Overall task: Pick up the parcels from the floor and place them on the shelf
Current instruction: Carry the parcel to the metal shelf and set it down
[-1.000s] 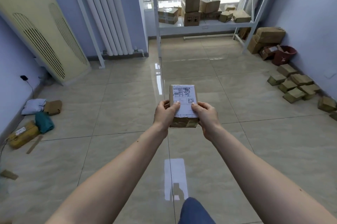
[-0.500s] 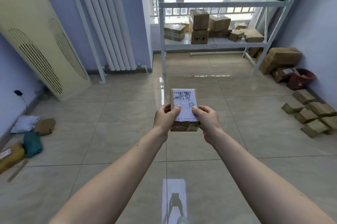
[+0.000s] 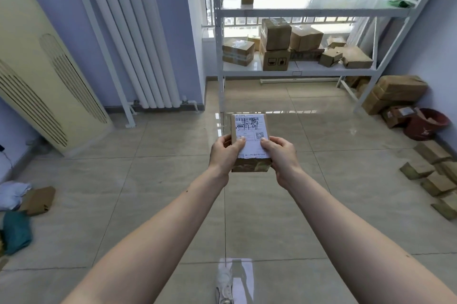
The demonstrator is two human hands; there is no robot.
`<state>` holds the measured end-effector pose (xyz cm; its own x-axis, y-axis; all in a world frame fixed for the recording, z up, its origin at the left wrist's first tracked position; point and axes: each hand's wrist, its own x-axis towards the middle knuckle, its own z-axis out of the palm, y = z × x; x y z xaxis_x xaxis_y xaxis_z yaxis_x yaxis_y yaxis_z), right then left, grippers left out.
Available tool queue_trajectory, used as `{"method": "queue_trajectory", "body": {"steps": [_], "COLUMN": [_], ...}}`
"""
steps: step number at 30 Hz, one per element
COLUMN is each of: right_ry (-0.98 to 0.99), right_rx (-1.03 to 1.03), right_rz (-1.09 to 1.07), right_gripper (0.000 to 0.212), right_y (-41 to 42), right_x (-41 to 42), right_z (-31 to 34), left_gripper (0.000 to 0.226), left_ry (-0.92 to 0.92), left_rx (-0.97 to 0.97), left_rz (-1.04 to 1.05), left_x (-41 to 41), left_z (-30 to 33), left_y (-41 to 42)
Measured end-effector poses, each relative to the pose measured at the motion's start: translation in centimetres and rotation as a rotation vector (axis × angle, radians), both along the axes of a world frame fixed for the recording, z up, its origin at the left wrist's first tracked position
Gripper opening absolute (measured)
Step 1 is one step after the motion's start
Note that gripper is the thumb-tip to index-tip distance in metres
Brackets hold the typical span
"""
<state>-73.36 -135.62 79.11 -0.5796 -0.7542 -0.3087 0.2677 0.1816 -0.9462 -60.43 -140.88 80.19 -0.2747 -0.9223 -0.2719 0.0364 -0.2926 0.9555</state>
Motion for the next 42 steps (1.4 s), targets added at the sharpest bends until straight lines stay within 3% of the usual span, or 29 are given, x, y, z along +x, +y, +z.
{"method": "queue_trajectory", "body": {"steps": [10,15,25,42], "right_ry": [0.013,0.007,0.014,0.067], "right_rx": [-0.029,-0.036,-0.066,-0.149], "right_rz": [-0.041,-0.047,-0.006,-0.010], "right_gripper": [0.022,0.033,0.031,0.012], "right_y": [-16.3,-23.4,-39.1,-64.5], "right_x": [-5.3,-9.4,-19.7,-33.2], "right_z": [2.1,2.2,3.6,7.6], "left_gripper": [0.033,0.037,0.038,0.034], "left_ry": [0.008,0.001,-0.007,0.015], "left_rx": [-0.018,-0.027,-0.067,-0.169], "left_rz": [-0.051,-0.081,-0.062,-0.103], "left_x": [-5.7,-9.6,-19.9,-33.1], "left_z": [2.1,2.0,3.4,7.4], "left_y": [-17.0,-24.2,-39.7,-64.9]}}
